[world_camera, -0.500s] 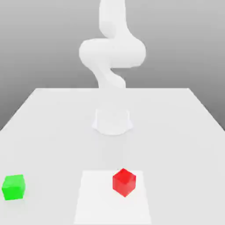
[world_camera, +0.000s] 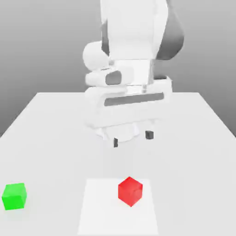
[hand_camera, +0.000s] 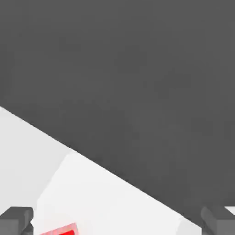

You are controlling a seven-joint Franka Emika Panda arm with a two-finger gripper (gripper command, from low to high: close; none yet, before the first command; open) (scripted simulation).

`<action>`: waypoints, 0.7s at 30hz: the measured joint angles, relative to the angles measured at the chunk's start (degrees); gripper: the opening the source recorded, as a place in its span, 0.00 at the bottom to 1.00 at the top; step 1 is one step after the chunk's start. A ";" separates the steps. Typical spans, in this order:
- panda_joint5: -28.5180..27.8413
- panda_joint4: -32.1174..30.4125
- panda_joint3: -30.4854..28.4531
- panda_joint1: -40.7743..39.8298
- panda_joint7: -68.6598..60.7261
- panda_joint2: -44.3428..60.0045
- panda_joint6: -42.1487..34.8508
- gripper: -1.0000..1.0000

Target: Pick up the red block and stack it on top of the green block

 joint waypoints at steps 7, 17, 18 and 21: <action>2.83 -4.67 1.39 0.27 -10.45 14.59 10.19 0.50; 4.98 -3.53 3.75 -1.59 -12.19 23.29 17.47 0.00; 4.89 -3.63 3.69 -1.56 -12.14 22.67 16.95 0.00; 3.31 -4.35 2.77 -1.01 -10.98 17.72 12.73 0.00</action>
